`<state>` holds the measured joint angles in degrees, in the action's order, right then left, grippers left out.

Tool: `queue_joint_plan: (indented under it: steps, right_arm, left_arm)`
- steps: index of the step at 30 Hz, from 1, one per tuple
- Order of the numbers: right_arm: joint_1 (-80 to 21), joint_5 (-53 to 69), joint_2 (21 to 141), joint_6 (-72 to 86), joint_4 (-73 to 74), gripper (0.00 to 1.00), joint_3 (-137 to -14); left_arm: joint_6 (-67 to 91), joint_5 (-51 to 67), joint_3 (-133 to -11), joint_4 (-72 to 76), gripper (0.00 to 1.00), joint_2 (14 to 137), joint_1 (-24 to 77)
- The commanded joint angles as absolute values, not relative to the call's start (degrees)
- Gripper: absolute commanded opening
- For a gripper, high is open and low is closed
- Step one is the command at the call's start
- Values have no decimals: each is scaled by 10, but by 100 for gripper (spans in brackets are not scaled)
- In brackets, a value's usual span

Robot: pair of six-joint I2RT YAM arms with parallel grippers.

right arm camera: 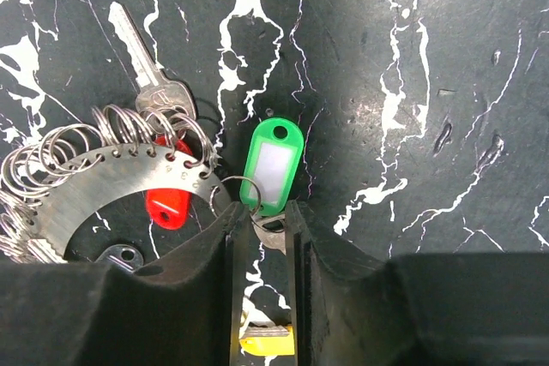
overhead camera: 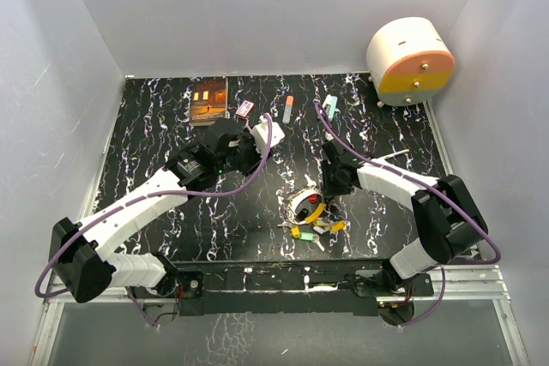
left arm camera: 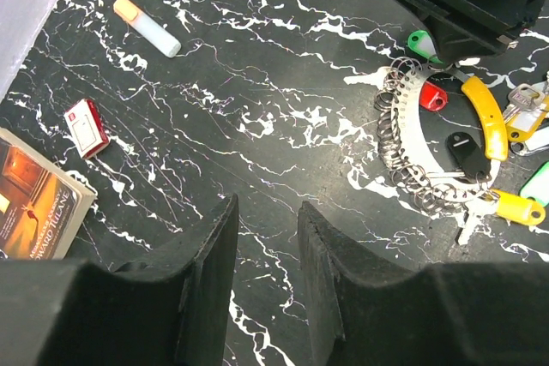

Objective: Put the keys on the keyring

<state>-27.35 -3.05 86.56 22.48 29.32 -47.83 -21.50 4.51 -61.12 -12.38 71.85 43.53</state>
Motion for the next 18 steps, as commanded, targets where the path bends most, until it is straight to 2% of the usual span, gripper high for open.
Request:
queue_joint_plan:
  steps: [1,6,10,18]
  right_arm:
    - [-272,-41,870,213,258,25,-480]
    - [-272,-42,868,211,260,20,-479]
    - [-272,-58,866,215,262,8,-479]
    - [-265,-133,842,248,280,8,-511]
  left_arm:
    - [-207,52,-610,-116,33,701,429]
    - [-205,54,-608,-114,34,701,427]
    - [-205,54,-608,-113,34,701,427]
    - [-206,53,-610,-117,34,698,427]
